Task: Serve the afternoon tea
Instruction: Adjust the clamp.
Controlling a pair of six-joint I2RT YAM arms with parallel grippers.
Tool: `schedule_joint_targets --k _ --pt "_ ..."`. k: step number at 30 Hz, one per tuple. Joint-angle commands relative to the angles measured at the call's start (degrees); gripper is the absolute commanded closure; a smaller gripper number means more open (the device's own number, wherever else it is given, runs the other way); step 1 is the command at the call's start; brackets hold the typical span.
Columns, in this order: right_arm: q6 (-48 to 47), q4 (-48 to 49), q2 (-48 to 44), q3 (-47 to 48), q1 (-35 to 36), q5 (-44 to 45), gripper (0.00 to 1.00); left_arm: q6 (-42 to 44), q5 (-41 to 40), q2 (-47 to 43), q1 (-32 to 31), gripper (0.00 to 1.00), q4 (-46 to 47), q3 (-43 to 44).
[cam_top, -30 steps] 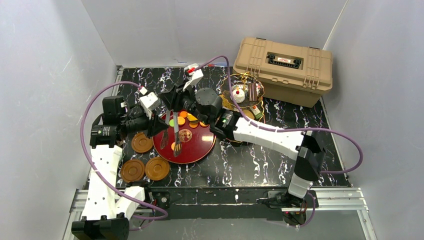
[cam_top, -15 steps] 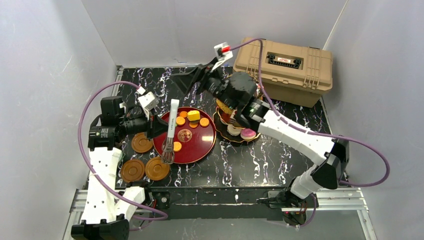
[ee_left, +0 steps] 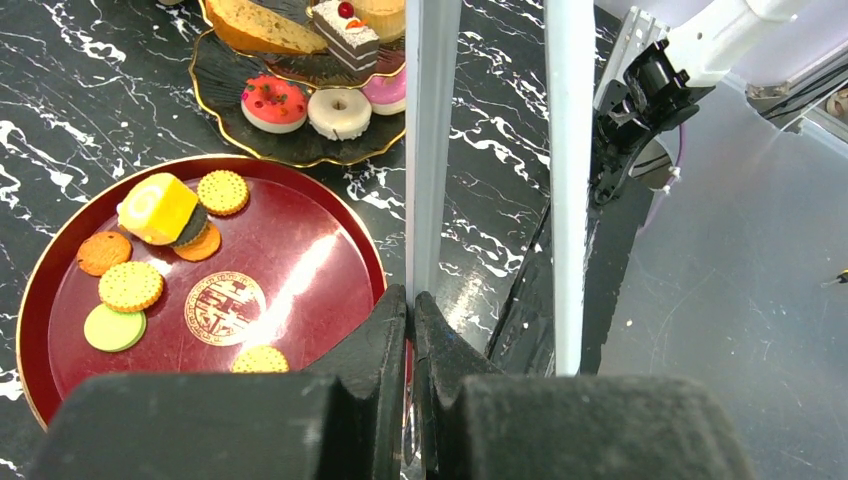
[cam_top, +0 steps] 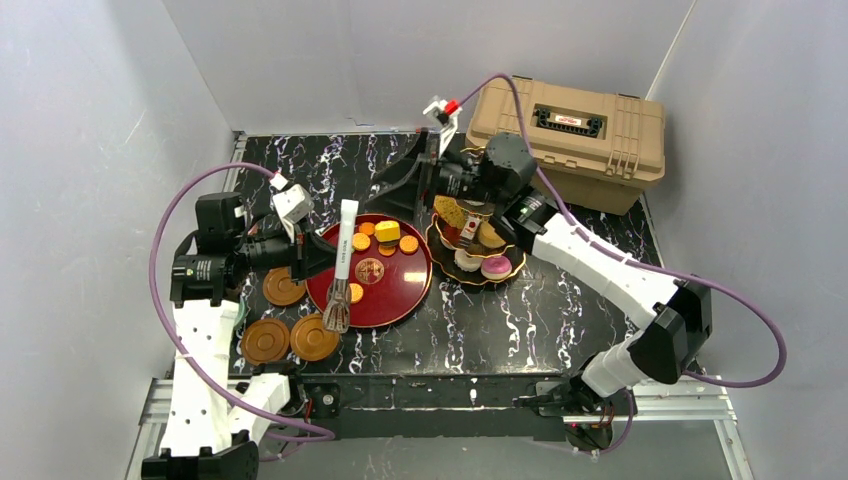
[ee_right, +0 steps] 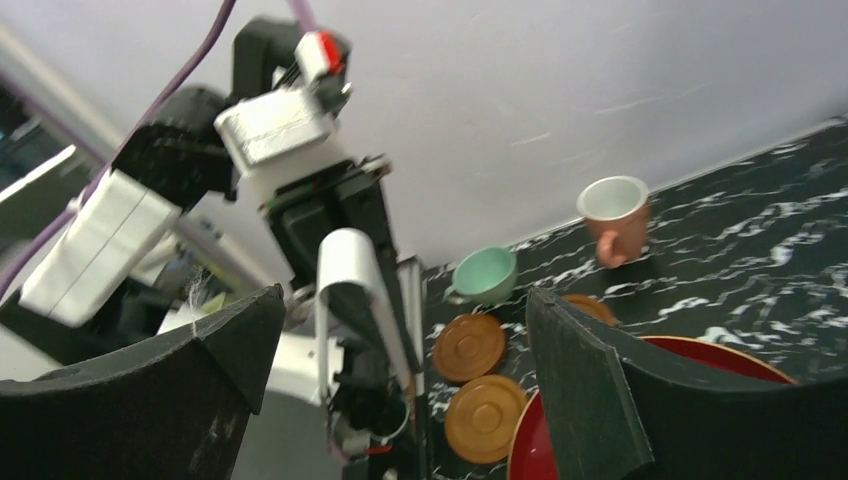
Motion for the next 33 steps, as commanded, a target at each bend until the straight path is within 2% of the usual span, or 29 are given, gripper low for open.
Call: schedule_joint_targets --k 1,7,14,17,21,24,30,31,33 --pt "-4.38 1.25 1.13 1.74 3.15 -10.27 0.02 -0.02 2.52 -0.46 -0.22 1.0 -1.26 2.64" --pt "-7.97 -0.76 2.57 2.07 7.29 -10.85 0.02 0.07 1.75 0.23 -0.22 1.0 -1.73 3.68" --pt "-10.33 -1.91 3.14 0.8 11.9 -4.38 0.03 0.2 1.29 0.5 -0.22 1.0 -1.72 4.48" --pt "-9.48 -0.97 3.9 0.37 12.25 -3.29 0.11 0.34 1.52 0.07 -0.22 1.0 -1.81 4.55" --pt "-7.36 1.3 4.93 0.03 12.35 -3.59 0.3 0.38 2.18 -0.47 -0.22 1.0 -2.44 4.95" --pt "-7.31 1.43 5.44 0.1 12.35 -3.88 0.41 0.94 2.85 -0.62 -0.22 1.0 -3.49 5.63" --pt "-9.62 0.65 4.0 -0.24 12.34 -1.61 0.8 3.2 2.27 -0.69 -0.22 1.0 -5.64 5.93" --pt "-10.52 0.19 3.54 -0.29 12.34 -0.82 0.81 3.56 1.93 -0.66 -0.22 1.0 -6.04 6.1" --pt "-12.39 -0.89 2.61 -0.97 12.35 0.82 0.81 3.66 0.56 -0.48 -0.22 0.89 -6.21 6.45"
